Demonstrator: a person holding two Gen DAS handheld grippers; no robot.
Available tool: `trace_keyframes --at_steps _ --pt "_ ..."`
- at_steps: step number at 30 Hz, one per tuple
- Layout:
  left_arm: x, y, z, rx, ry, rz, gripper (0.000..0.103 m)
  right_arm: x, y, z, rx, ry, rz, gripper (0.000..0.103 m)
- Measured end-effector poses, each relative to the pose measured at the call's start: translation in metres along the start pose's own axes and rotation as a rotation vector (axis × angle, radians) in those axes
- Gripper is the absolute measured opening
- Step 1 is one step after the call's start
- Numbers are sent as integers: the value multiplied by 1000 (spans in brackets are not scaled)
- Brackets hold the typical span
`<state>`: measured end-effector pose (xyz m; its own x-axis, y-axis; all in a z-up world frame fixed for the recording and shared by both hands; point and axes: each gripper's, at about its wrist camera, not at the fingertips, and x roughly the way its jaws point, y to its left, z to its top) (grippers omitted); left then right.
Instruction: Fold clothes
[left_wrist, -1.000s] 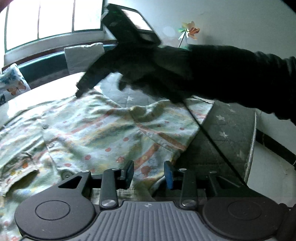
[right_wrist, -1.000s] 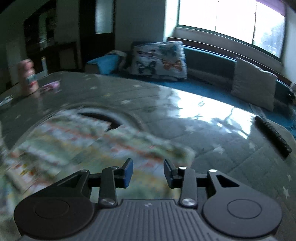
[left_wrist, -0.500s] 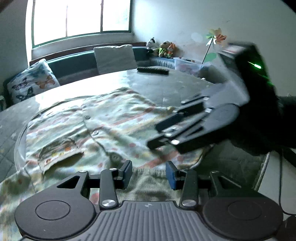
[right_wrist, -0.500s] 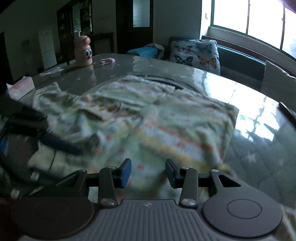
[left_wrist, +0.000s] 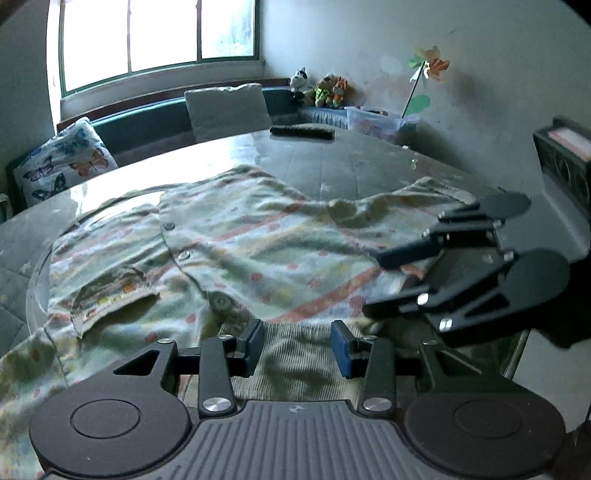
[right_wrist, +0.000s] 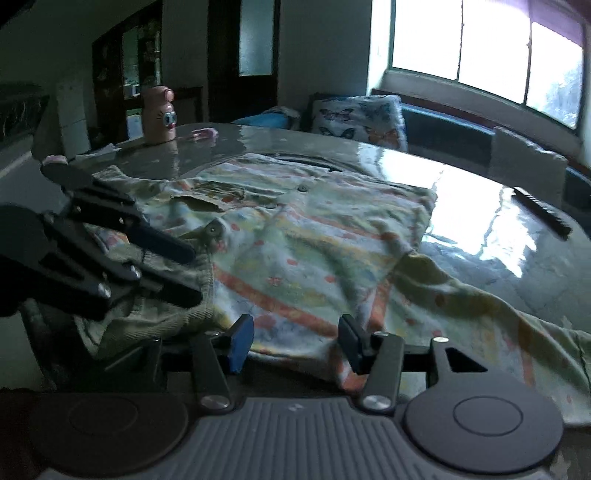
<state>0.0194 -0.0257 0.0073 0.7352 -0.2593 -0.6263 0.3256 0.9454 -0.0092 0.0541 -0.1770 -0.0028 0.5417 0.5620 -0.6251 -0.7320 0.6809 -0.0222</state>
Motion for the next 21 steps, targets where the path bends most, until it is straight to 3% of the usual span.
trace_keyframes --at_steps 5,12,16,21 --pt "7 -6 7 16 -10 -5 44 -8 -2 2 58 -45 -24 51" --pt "14 -12 7 25 5 0 45 -9 0 -8 39 -30 -52 52" --pt "16 -18 9 33 2 1 59 -27 -18 -8 147 -80 -87 61" --pt "21 -24 11 43 -5 6 78 -42 -56 -17 276 -108 -234 71"
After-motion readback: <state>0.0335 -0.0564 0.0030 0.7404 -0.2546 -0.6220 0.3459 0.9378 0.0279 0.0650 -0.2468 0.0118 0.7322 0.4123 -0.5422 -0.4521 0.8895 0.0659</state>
